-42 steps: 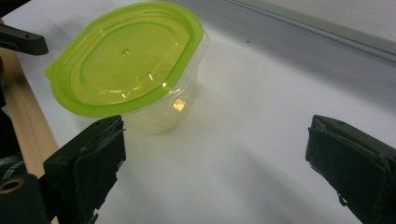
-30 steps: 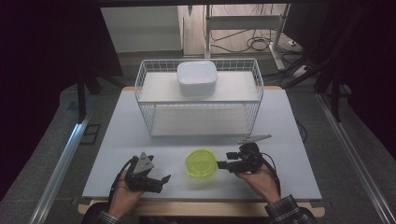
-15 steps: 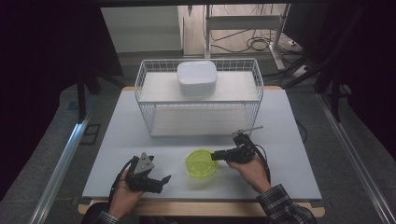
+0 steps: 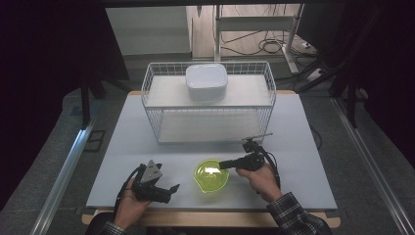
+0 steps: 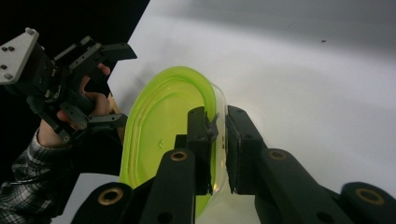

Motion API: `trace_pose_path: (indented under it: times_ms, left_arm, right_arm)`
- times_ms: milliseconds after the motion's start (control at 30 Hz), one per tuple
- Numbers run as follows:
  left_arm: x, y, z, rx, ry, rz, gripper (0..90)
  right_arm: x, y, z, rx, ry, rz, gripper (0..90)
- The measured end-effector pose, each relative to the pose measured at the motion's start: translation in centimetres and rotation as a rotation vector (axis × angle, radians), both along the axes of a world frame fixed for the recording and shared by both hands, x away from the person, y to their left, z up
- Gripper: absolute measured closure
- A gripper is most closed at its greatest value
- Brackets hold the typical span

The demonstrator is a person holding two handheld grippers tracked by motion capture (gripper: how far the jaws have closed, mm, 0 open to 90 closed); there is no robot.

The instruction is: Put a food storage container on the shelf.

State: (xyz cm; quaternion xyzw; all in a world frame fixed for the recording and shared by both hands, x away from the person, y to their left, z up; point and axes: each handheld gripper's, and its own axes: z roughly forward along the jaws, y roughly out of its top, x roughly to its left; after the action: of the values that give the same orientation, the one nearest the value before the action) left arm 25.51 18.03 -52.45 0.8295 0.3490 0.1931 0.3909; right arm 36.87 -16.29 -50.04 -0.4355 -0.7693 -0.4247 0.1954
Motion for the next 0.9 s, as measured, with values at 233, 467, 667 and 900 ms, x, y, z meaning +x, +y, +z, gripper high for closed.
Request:
trace_pose_path:
  times_ms: [233,467,667,900]
  left_arm:
    - [0.0,0.0,0.0,0.0,0.0,0.0,4.7]
    - [0.0,0.0,0.0,-0.004,-0.002,0.005,4.6]
    - [0.0,0.2,0.1,-0.014,-0.005,0.01,4.6]
    - [0.1,0.2,0.1,-0.015,-0.005,0.01,4.6]
  right_arm:
    - [-0.1,-0.3,0.2,0.026,0.007,-0.01,81.4]
    - [-0.2,-0.9,1.6,0.081,-0.023,-0.037,81.5]
    - [0.0,-1.4,3.8,0.127,-0.055,-0.051,81.4]
    - [0.5,-1.8,6.3,0.166,-0.081,-0.064,81.4]
